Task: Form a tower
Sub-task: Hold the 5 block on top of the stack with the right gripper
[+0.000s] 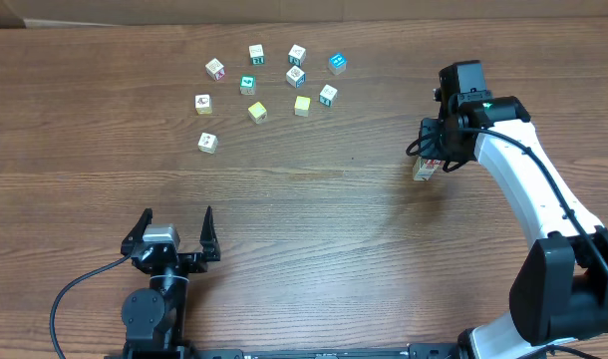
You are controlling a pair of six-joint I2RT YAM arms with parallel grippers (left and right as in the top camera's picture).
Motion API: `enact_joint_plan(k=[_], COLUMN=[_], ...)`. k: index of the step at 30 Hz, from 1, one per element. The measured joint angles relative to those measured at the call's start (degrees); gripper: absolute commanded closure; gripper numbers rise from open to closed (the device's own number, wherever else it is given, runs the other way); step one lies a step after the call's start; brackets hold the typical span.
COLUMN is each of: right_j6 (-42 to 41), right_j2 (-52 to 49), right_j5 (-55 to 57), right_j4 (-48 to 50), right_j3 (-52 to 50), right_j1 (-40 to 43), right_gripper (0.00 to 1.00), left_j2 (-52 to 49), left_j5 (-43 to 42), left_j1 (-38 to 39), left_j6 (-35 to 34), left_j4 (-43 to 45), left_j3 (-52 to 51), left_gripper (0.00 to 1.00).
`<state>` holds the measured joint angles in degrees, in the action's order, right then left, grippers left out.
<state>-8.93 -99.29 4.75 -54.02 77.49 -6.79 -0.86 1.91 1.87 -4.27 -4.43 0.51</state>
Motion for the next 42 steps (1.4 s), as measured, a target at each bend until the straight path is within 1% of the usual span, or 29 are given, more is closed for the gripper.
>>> enact_joint_plan(k=[11, 16, 18, 21, 24, 25, 26, 27, 30, 32, 40, 42], right_j6=[1.3, 1.4, 1.6, 1.7, 1.5, 1.2, 1.6, 1.5, 1.7, 1.7, 1.7, 1.7], right_j2=[0.0, 0.0, 0.0, 0.0, 0.0, 0.0, 0.0, 0.0, 0.0, 0.0, 0.0, 0.0], right_j5=[0.0, 0.0, 0.0, 0.0, 0.0, 0.0, 0.1, 0.0, 0.0, 0.0, 0.0, 0.0], right_j4=[0.0, 0.1, 0.2, 0.4, 0.4, 0.4, 0.4, 0.5, 0.9, 1.6, 8.4, 8.6], right_j3=[0.0, 0.0, 0.0, 0.0, 0.0, 0.0, 0.0, 0.0, 0.0, 0.0, -0.1, -0.1], right_j1=[0.0, 0.0, 0.0, 0.0, 0.0, 0.0, 0.0, 0.0, 0.0, 0.0, 0.0, 0.0], right_gripper=[0.68, 0.61, 0.56, 0.51, 0.35, 0.23, 0.16, 0.11, 0.06, 0.0, 0.0, 0.0], left_j2=[0.0, 0.0, 0.0, 0.0, 0.0, 0.0, 0.0, 0.0, 0.0, 0.0, 0.0, 0.0], left_j5=[0.0, 0.0, 0.0, 0.0, 0.0, 0.0, 0.0, 0.0, 0.0, 0.0, 0.0, 0.0], left_j1=[0.0, 0.0, 0.0, 0.0, 0.0, 0.0, 0.0, 0.0, 0.0, 0.0, 0.0, 0.0], left_j6=[0.0, 0.0, 0.0, 0.0, 0.0, 0.0, 0.0, 0.0, 0.0, 0.0, 0.0, 0.0], left_j4=[0.0, 0.0, 0.0, 0.0, 0.0, 0.0, 0.0, 0.0, 0.0, 0.0, 0.0, 0.0], left_j3=[0.0, 0.0, 0.0, 0.0, 0.0, 0.0, 0.0, 0.0, 0.0, 0.0, 0.0, 0.0], left_gripper=[0.0, 0.0, 0.0, 0.01, 0.0, 0.0, 0.0, 0.0, 0.0, 0.0, 0.0, 0.0])
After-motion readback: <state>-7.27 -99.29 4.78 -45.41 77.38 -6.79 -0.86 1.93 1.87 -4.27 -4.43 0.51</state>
